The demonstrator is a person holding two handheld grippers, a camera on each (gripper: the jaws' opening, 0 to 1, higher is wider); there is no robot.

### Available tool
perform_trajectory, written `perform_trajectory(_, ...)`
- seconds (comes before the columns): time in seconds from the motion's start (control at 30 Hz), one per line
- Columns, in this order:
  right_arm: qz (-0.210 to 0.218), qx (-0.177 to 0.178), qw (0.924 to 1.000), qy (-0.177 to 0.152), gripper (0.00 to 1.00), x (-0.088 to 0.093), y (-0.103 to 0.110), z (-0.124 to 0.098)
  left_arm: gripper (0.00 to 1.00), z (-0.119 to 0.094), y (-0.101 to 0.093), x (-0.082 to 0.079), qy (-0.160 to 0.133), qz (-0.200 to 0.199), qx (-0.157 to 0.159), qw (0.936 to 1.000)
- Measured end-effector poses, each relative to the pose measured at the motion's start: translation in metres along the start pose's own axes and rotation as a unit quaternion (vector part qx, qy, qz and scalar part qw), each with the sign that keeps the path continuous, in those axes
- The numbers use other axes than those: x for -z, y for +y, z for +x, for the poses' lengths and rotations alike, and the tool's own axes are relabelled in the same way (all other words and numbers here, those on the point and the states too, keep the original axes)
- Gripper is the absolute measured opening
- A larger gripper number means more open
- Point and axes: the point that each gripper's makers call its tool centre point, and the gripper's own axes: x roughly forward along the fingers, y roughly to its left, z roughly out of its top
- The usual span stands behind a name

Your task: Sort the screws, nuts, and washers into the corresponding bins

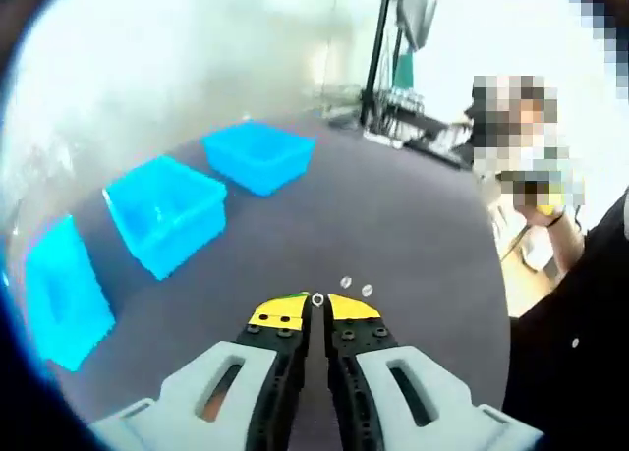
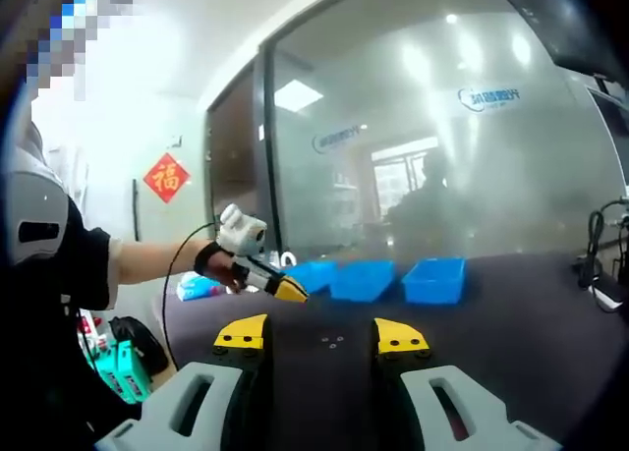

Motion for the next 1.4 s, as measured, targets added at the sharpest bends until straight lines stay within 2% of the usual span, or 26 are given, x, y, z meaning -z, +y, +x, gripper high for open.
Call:
perform_trajectory(0.17, -0.003, -0.006, 1.0000, -0.001, 0.36, -0.003, 0.007, 0.003, 0.06, -0.023, -0.004, -0.019, -0.066, 0.002, -0.030, 0.9974)
perform_trajectory(0.33, -0.009, -0.010, 0.9999, -0.005, 0.36, -0.010, 0.012, 0.005, 0.06, -0.052, 0.005, -0.038, -0.134, 0.001, -0.076, 0.9880)
perform_trajectory(0.5, -0.013, -0.014, 0.9998, -0.009, 0.36, -0.016, 0.016, 0.007, 0.06, -0.073, 0.016, -0.044, -0.166, 0.000, -0.111, 0.9798)
perform_trajectory(0.73, -0.022, -0.024, 0.9994, -0.015, 0.36, -0.023, 0.026, 0.010, 0.06, -0.095, 0.050, -0.046, -0.180, -0.008, -0.161, 0.9704)
perform_trajectory(0.93, -0.022, -0.027, 0.9992, -0.019, 0.36, -0.025, 0.028, 0.009, 0.05, -0.109, 0.099, -0.046, -0.186, -0.028, -0.209, 0.9596)
perform_trajectory(1.1, -0.021, -0.025, 0.9993, -0.020, 0.36, -0.025, 0.025, 0.007, 0.05, -0.120, 0.149, -0.049, -0.196, -0.047, -0.267, 0.9425)
perform_trajectory(1.2, -0.021, -0.022, 0.9994, -0.017, 0.36, -0.023, 0.023, 0.006, 0.05, -0.118, 0.172, -0.050, -0.195, -0.053, -0.289, 0.9356)
perform_trajectory(1.37, -0.018, -0.021, 0.9995, -0.018, 0.36, -0.022, 0.024, 0.005, 0.05, -0.103, 0.208, -0.050, -0.181, -0.061, -0.314, 0.9299)
perform_trajectory(1.4, -0.017, -0.020, 0.9995, -0.018, 0.36, -0.022, 0.024, 0.004, 0.05, -0.097, 0.186, -0.048, -0.180, -0.066, -0.316, 0.9293)
